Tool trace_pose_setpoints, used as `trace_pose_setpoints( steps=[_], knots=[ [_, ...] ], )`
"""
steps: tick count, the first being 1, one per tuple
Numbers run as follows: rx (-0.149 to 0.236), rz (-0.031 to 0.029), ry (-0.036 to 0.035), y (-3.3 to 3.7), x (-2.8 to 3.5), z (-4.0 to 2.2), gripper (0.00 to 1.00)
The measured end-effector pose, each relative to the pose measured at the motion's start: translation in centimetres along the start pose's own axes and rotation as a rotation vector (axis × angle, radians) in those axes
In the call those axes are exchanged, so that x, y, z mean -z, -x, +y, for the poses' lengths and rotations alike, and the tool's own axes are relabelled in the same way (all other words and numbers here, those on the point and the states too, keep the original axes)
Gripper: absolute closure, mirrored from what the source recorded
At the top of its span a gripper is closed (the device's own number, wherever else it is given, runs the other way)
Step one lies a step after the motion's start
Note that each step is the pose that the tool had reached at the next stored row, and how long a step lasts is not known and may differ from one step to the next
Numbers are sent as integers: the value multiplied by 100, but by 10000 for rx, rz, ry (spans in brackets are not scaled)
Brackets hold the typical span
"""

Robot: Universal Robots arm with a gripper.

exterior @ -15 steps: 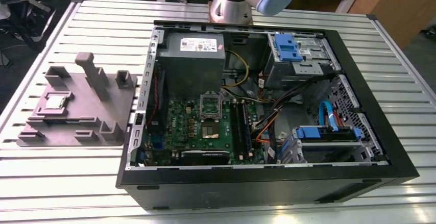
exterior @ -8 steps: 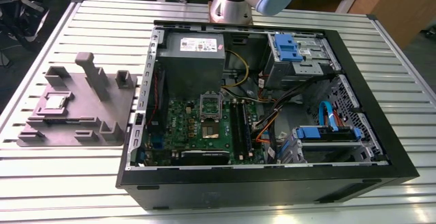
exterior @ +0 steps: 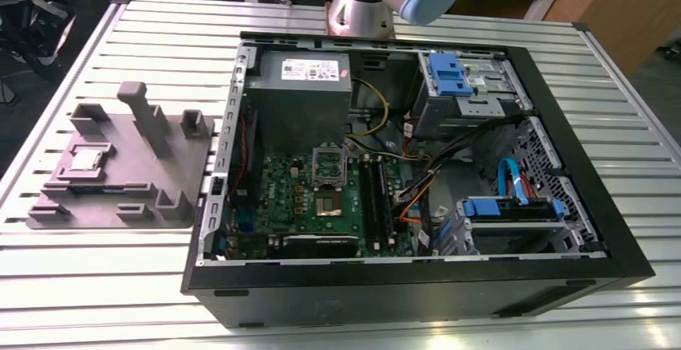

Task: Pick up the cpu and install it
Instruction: 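Pick up the cpu and move it towards the insertion slot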

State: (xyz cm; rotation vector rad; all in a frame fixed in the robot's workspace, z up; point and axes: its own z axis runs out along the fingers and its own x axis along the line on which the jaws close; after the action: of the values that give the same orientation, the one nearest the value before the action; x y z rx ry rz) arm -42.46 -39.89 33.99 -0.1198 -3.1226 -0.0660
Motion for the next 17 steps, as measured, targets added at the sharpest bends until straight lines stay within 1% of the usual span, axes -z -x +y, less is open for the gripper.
trace_pose_setpoints(
  steps=[6, 7, 8, 10, 11, 13, 14, 16, 17],
  knots=[
    [1, -1, 0, -2, 0, 0, 89],
    [0, -1, 0, -3, 0, 0, 84],
    [0, -1, 0, -3, 0, 0, 84],
    [0, -1, 0, -4, 0, 0, 71],
    [0, 0, 0, -5, 0, 0, 71],
    [0, -1, 0, -5, 0, 0, 59],
    [0, 0, 0, -6, 0, 0, 59],
    [0, -1, 0, -7, 0, -1, 47],
    [0, 0, 0, -7, 0, -1, 47]
  ],
)
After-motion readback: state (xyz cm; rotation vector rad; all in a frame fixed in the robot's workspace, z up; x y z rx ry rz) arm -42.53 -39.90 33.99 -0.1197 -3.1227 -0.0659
